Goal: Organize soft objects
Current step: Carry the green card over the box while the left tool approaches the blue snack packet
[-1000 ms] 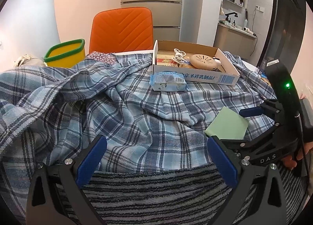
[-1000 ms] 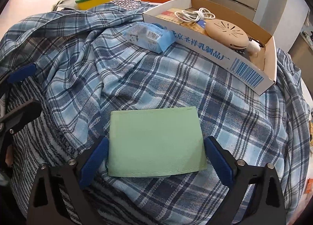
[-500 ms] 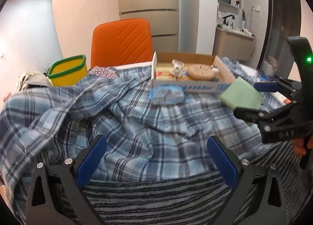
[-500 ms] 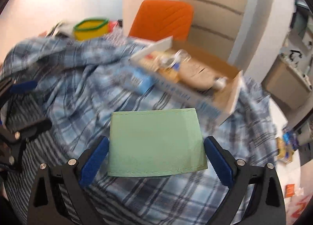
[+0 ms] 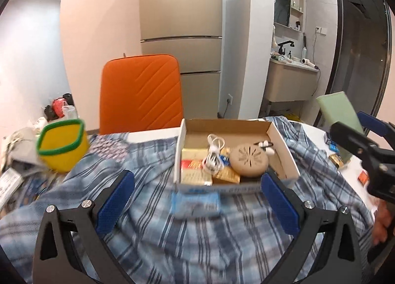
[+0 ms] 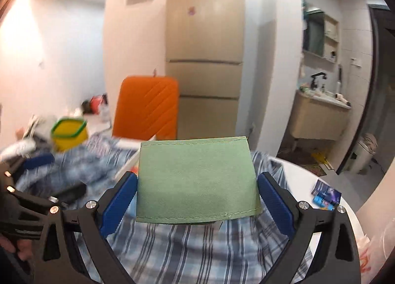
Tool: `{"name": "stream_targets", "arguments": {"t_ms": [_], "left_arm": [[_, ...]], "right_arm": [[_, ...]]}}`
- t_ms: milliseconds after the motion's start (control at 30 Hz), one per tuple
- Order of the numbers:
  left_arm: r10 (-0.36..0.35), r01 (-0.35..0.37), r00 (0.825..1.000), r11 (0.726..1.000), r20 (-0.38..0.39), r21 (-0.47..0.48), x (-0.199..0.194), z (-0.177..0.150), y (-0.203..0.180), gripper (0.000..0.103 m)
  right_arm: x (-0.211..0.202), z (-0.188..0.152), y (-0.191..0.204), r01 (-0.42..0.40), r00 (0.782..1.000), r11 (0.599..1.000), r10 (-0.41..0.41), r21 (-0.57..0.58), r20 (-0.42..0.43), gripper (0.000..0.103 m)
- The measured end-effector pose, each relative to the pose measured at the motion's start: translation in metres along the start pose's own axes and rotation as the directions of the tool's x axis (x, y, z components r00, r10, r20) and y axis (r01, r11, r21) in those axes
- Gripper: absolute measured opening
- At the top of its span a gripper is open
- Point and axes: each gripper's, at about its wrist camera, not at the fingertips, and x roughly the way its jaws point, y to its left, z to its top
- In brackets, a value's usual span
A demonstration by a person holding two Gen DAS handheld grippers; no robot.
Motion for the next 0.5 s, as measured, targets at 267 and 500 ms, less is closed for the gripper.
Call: {"name": "stream_targets", "arguments": {"t_ms": [267, 500], "left_arm": [[-0.021, 0.020, 0.994, 1.000, -0.105, -0.010, 0.063, -0.018, 0.007, 0.098], [-0.032, 0.025, 0.975, 0.999, -0.221, -0.034, 0.094, -0.043, 0.013, 0.098]], "right_arm": [[0.024, 0.006, 0.012, 0.077, 0.997, 0.997, -0.078, 0.030, 0.028, 0.099], [0.051, -0.020, 0.023, 0.102, 0.995, 0.995, -0.102, 0.007, -0.008, 0.099]]}}
